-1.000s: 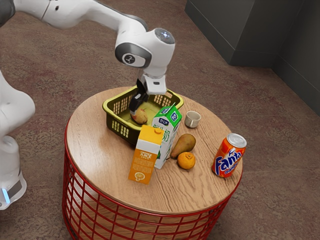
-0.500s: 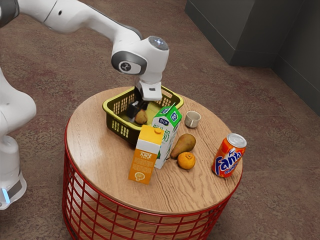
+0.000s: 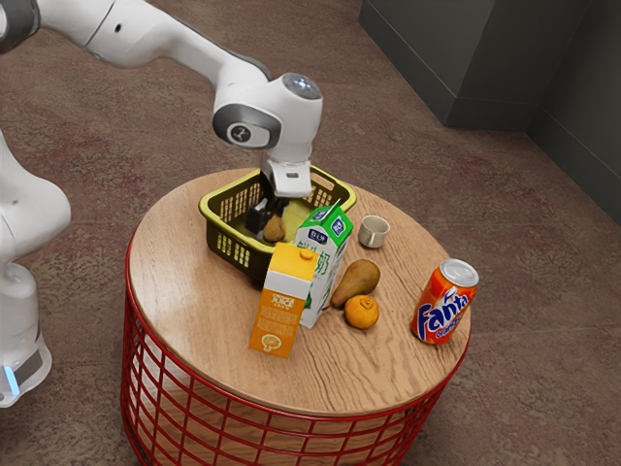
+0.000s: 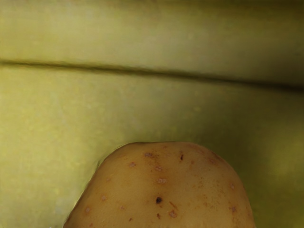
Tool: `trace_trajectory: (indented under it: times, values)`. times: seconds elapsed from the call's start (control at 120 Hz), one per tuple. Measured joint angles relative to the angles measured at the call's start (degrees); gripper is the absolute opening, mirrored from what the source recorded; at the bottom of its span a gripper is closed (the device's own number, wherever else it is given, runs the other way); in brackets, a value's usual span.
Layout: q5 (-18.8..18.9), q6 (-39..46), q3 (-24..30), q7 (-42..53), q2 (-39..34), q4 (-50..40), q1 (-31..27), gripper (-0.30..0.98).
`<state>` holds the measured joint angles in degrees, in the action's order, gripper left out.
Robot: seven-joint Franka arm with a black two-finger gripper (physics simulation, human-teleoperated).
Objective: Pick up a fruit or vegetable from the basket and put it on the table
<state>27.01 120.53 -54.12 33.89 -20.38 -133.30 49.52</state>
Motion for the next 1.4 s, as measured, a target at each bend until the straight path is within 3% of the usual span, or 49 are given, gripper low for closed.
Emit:
trace_trajectory:
  times: [0.158,0.333,0.458,0.542,0.625,0.733,0.858,0.933,1.067,1.308,1.4]
  values:
    - [0.47,0.81,-0.25,-0.73,-0.14,0.05,0.32,0.31]
    - [1.75,0.44,1.79,-1.51,-3.73,4.3,1.1,0.31]
    - [2.0,-3.4,10.29,-2.01,-2.44,17.47,1.54,0.29]
    - [0.29,-6.21,12.42,-2.2,8.1,30.49,3.94,0.32]
    - [-7.23,-7.95,14.14,-1.62,22.94,43.04,-4.31,0.3]
    - [-15.07,-9.34,29.0,-0.44,32.63,49.69,-23.27,0.27]
    - [-18.38,-10.25,42.66,0.71,37.73,53.07,-34.78,0.28]
    - [-19.0,-10.59,46.59,1.21,39.76,53.69,-37.3,0.2]
    - [-19.61,-10.79,47.86,1.67,42.87,53.32,-39.65,0.1]
    - [-19.34,-9.26,52.12,2.32,46.71,55.1,-43.98,0.04]
    - [-19.08,-8.9,52.61,2.77,47.24,55.49,-44.12,0.24]
